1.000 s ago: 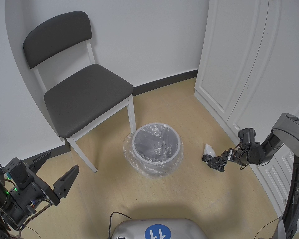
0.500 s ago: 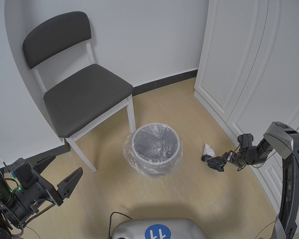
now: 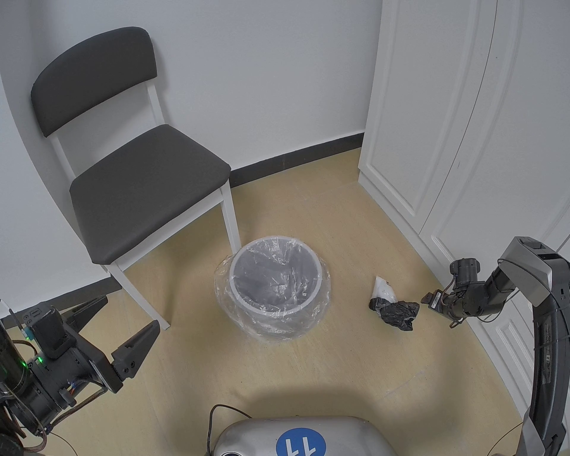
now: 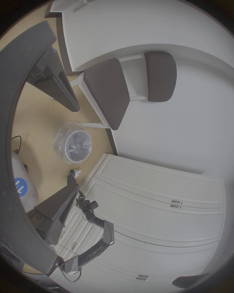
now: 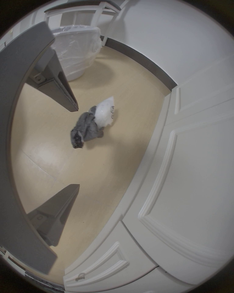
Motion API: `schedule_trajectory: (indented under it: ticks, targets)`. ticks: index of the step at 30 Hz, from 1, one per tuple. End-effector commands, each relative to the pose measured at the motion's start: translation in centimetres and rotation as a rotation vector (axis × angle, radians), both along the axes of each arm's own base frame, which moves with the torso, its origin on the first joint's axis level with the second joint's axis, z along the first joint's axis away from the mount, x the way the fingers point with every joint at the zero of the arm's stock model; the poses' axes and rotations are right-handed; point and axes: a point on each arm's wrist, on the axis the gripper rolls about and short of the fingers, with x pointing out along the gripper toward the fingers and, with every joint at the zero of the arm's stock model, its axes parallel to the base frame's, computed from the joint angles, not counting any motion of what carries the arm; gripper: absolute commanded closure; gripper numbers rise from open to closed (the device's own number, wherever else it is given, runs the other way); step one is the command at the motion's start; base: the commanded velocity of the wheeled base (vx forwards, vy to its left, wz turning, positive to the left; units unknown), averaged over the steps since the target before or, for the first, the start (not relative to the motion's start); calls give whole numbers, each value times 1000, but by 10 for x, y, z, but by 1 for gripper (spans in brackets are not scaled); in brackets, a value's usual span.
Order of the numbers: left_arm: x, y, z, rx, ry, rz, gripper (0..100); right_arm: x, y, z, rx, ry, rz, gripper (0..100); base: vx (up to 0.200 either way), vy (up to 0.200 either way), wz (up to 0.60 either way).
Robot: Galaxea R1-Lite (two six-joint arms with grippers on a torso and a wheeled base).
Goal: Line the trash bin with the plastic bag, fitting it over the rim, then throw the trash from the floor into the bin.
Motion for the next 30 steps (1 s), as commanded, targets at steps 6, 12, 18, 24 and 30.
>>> schedule_trajectory:
  ticks: [6, 12, 18, 24, 30]
  targets:
    - [-2, 0, -2, -4, 1, -27, 0, 11, 27, -3, -5, -21, 67, 0, 0, 0, 0]
    - [-1, 0, -6, 4, 29, -45, 0, 32, 50, -14, -28, -12, 161, 0, 100, 0, 0]
    - [-1, 0, -4, -37, 33, -41, 0, 38, 46, -21, -49, -1, 180, 0, 0, 0, 0]
    - [-1, 1, -6, -30, 41, -41, 0, 53, 37, -36, -129, -10, 236, 0, 0, 0, 0]
    - [-1, 1, -7, -28, 49, -42, 0, 70, 34, -49, -190, 34, 305, 0, 0, 0, 0]
